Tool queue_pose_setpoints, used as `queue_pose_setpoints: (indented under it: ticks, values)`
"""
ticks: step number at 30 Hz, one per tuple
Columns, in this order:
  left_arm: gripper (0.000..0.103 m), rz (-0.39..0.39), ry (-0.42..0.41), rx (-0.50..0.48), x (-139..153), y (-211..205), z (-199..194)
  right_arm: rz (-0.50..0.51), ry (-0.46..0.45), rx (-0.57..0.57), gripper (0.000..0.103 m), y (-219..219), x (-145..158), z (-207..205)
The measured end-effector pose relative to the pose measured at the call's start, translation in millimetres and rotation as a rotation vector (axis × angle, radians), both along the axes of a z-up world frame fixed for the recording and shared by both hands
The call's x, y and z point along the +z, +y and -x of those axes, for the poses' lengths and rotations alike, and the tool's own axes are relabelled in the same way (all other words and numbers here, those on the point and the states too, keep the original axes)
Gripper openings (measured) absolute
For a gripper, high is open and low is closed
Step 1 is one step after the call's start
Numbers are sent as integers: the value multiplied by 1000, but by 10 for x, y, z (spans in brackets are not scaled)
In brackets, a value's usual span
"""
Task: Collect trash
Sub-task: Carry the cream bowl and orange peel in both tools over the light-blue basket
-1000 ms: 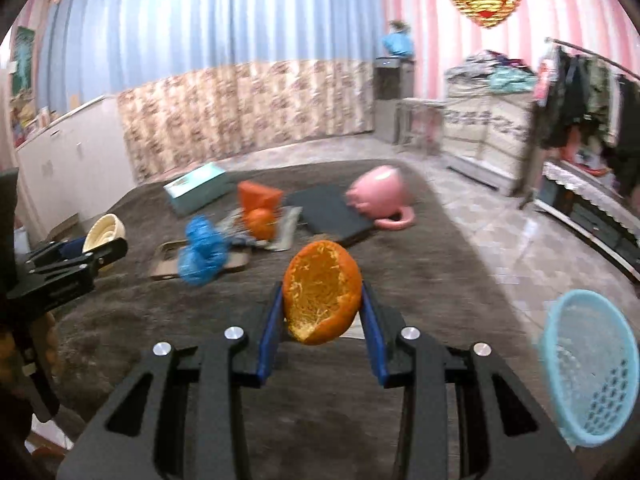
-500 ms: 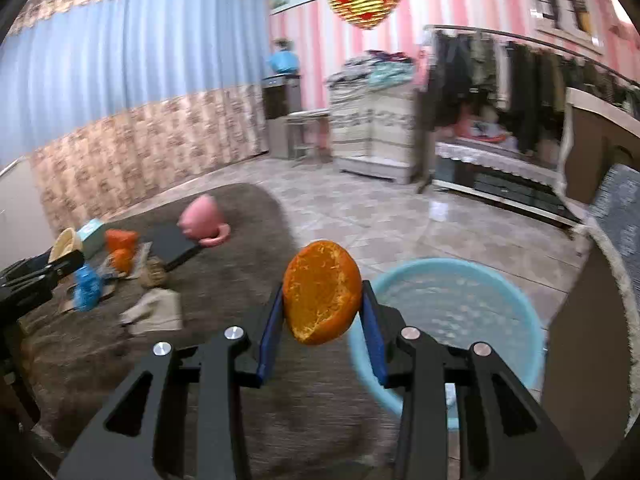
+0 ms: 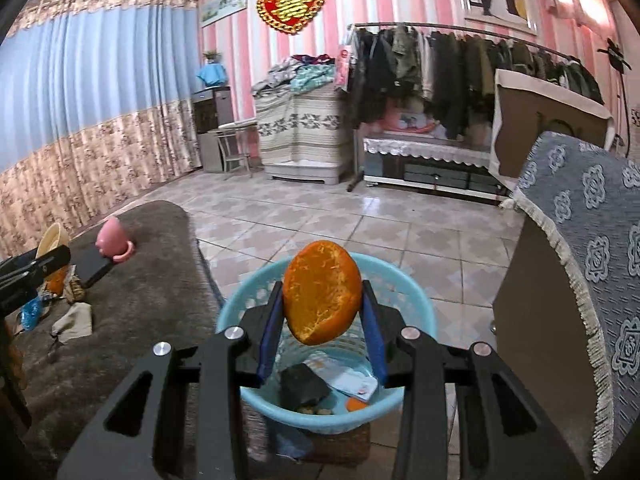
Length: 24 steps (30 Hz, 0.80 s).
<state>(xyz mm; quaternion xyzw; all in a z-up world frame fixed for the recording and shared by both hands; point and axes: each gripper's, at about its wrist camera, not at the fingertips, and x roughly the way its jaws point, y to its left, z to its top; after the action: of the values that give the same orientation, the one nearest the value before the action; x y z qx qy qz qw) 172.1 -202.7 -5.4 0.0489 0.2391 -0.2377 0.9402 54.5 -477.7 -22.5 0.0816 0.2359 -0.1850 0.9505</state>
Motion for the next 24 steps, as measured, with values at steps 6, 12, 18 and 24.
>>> queue_pose_setpoints:
  ticks: [6, 12, 18, 24]
  values:
    - [61, -8, -13, -71, -52, -378, 16, 11, 13, -21, 37, -94, -68, -12]
    - [61, -14, -5, -109, -150, -608, -7, 19, 22, -44, 37, -184, -132, -6]
    - [61, 5, 20, -149, -281, -844, -66, 13, 31, -70, 37, -276, -226, -4]
    - [61, 1, 73, -223, -508, -1165, -149, -2, 49, -87, 37, -363, -348, -3]
